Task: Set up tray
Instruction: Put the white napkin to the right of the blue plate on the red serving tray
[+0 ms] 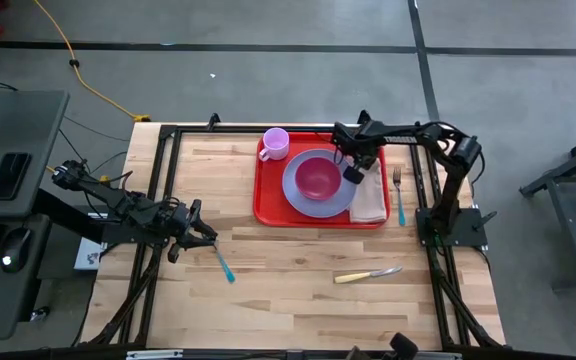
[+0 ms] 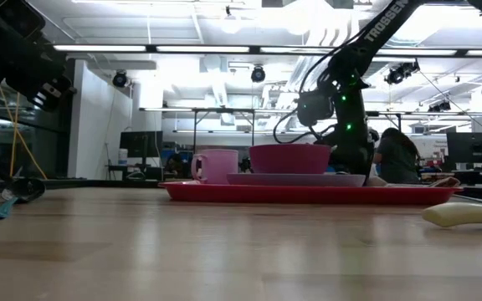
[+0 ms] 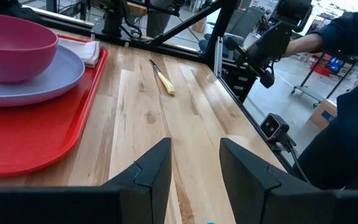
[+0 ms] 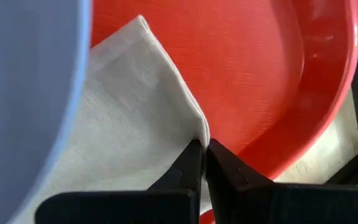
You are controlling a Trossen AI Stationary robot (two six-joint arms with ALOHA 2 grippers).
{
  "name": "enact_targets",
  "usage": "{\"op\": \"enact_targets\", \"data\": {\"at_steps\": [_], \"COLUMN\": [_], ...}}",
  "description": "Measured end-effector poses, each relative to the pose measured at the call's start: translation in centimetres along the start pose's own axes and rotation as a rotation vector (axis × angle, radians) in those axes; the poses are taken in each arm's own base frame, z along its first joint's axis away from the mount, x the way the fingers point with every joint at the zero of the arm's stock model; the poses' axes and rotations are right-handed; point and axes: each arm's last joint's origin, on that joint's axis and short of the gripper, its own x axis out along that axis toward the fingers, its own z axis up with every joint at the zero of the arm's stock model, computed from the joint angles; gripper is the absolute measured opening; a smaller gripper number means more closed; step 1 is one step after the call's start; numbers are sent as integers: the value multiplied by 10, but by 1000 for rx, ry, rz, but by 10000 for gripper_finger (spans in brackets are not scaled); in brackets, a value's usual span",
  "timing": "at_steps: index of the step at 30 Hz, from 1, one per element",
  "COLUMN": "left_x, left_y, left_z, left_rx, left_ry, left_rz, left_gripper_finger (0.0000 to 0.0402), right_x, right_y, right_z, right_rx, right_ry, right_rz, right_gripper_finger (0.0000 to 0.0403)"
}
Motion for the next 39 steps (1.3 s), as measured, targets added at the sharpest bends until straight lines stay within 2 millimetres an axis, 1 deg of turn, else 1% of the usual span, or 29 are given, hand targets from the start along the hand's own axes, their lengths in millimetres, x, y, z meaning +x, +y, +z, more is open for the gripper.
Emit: {"op": "enact_targets", "data": {"at_steps": [6, 9, 18, 39], "left_x": [0, 0, 0, 0], "left_y": [0, 0, 0, 0], "left_z": [0, 0, 0, 0], "left_rx": [0, 0, 0, -18], "left_ry": [0, 0, 0, 0], "left_rz": [0, 0, 0, -1], "left_gripper_finger": [166, 166, 166, 166], "right_x": [3, 4, 4, 4], "right_y": [-9, -11, -10, -10], "right_z": [0, 0, 3, 3], "right_rx": [31, 37, 51, 49], "right_ry": [10, 12, -20, -24], "right_rz": [6, 15, 37, 55], "right_gripper_finger": [0, 0, 0, 1]}}
